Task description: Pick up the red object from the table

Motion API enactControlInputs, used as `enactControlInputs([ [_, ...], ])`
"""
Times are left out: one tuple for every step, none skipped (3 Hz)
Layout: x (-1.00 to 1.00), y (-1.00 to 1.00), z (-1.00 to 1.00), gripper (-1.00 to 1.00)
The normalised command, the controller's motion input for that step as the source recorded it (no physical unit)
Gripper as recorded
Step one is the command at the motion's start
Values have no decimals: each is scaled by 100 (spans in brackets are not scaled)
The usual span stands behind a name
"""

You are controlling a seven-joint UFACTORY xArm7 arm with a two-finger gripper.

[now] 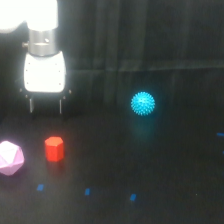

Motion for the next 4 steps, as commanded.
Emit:
enactControlInputs([
  [-1, -94, -65, 100],
  [26, -96, -14, 83],
  [79, -96, -27, 88],
  [100, -93, -32, 100],
])
